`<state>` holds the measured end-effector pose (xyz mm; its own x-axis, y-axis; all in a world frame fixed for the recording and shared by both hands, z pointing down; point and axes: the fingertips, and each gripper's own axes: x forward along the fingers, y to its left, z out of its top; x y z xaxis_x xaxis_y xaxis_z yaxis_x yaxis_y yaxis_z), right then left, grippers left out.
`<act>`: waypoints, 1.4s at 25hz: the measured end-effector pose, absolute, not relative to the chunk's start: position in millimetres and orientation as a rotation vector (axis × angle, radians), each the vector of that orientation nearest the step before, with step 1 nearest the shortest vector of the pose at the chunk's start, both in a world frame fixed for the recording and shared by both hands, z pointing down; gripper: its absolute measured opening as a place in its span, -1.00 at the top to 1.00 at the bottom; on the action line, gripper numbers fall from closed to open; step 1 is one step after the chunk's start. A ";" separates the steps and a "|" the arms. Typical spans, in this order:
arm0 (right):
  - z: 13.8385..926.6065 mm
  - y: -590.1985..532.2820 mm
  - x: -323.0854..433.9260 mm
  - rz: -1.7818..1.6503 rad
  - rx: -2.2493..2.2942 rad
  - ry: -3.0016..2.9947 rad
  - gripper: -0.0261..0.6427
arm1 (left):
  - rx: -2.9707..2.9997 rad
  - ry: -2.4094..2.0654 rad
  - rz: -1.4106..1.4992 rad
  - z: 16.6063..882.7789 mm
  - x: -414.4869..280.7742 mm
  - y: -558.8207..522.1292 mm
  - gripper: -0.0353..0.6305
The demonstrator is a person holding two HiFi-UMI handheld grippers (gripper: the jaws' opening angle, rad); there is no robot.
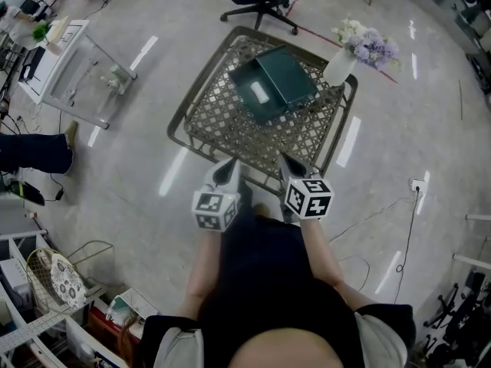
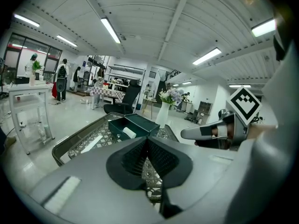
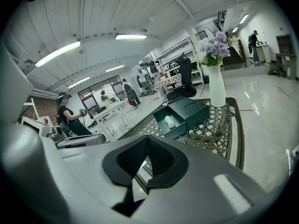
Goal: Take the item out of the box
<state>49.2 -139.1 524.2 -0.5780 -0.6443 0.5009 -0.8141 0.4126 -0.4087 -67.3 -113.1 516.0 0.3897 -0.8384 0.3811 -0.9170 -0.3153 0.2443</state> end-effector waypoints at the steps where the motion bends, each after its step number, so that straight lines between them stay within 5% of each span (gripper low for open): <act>1: 525.5 -141.4 47.7 0.923 1.277 -2.400 0.92 | 2.237 -1.505 0.258 516.9 -68.3 -115.9 0.86; 35: 570.1 -272.0 13.6 0.943 1.330 -2.196 0.92 | 2.212 -1.275 0.383 570.4 -90.9 -245.8 0.86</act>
<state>13.6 -272.0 570.1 -0.4647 -0.6129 0.6390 -0.8854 0.3183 -0.3387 -90.9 -245.8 570.4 0.5086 -0.7027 0.4975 -0.8606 -0.3966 0.3197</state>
